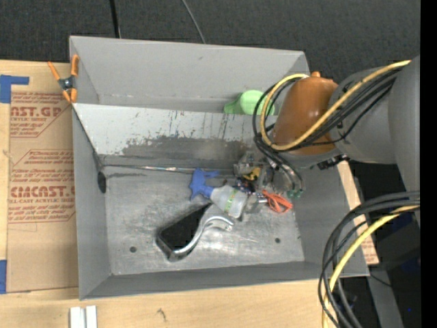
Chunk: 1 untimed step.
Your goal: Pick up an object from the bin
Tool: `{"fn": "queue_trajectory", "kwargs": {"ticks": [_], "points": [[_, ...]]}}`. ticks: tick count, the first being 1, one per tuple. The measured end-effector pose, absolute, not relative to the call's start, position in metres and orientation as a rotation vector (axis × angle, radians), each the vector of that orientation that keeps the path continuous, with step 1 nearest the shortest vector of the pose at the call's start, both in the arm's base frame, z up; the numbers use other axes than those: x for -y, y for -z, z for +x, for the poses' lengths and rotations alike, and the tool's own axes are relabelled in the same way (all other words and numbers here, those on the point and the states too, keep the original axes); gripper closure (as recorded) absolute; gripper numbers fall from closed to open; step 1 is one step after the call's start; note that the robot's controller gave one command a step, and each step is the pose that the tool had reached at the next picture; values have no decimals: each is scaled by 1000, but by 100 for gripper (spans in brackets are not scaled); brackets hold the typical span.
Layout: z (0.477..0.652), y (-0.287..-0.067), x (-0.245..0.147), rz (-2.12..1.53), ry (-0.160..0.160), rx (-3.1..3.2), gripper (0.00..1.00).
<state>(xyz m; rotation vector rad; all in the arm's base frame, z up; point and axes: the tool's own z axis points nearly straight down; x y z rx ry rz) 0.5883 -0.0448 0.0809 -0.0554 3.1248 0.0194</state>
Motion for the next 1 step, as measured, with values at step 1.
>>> {"fn": "queue_trajectory", "kwargs": {"ticks": [1], "points": [[587, -76, 64, -110, -4, -3135, 100]]}}
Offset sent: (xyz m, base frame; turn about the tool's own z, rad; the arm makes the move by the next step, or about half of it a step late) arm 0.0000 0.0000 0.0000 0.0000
